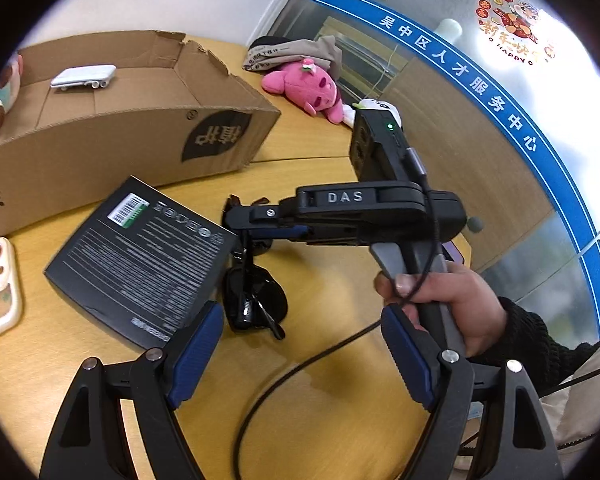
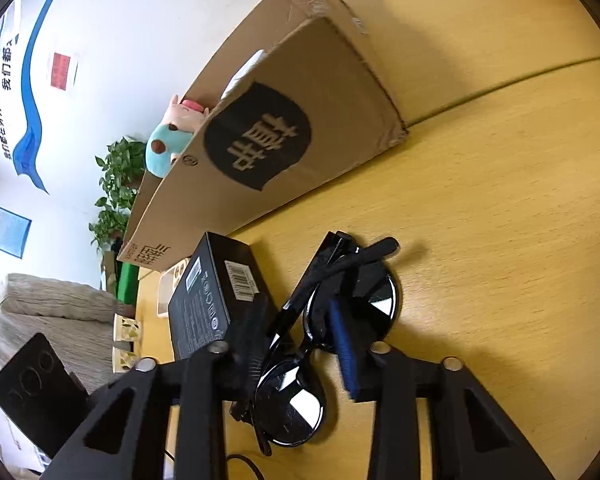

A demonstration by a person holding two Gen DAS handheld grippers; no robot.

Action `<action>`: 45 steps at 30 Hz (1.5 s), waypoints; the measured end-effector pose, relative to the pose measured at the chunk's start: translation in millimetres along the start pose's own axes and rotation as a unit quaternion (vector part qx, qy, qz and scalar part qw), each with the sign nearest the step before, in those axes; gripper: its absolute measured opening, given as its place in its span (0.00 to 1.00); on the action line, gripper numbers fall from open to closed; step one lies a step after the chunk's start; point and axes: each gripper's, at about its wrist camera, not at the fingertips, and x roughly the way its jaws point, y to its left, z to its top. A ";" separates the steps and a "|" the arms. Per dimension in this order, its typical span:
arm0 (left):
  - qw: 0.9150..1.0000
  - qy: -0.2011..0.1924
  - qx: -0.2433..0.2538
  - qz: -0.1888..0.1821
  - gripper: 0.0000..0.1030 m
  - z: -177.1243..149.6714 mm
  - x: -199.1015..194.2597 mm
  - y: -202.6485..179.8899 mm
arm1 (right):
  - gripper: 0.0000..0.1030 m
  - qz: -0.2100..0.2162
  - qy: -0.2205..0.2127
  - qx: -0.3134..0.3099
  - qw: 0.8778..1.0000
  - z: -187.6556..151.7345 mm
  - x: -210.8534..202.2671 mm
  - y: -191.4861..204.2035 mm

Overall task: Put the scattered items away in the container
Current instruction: 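Move both grippers to the black sunglasses lying on the table, then close both grippers on the black sunglasses from either side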

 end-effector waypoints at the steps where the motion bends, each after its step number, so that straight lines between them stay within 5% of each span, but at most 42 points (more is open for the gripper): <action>1: 1.000 0.001 0.000 0.001 0.78 -0.5 1.6 -1.0 | 0.27 0.003 -0.001 0.000 1.000 -0.4 -0.6 -1.3; 17: 0.999 0.010 -0.030 -0.020 0.76 -1.5 40.6 -8.0 | 0.10 0.043 -0.010 0.003 0.999 -24.2 -31.1 -16.3; 24: 0.994 0.015 -0.067 -0.083 0.52 8.3 63.7 -14.2 | 0.10 0.060 -0.005 0.020 0.998 -30.7 -35.2 -22.7; 29: 0.988 0.022 -0.106 -0.114 0.47 10.0 77.4 -7.0 | 0.10 0.062 -0.008 0.032 0.998 -33.3 -34.5 -22.2; 31: 0.985 0.034 -0.122 -0.115 0.20 6.2 83.6 -2.7 | 0.10 0.067 -0.011 0.042 0.997 -34.0 -33.1 -23.3; 33: 0.983 0.056 -0.140 -0.108 0.05 0.3 90.9 3.3 | 0.10 0.070 -0.011 0.045 0.996 -35.4 -32.5 -23.8; 37: 0.976 0.074 -0.166 -0.119 0.04 -8.1 97.3 10.9 | 0.10 0.077 -0.007 0.053 0.996 -36.2 -31.5 -25.4; 45: 0.980 0.068 -0.155 -0.102 0.06 -8.9 89.0 6.6 | 0.12 0.068 0.002 0.049 0.996 -29.2 -32.4 -25.1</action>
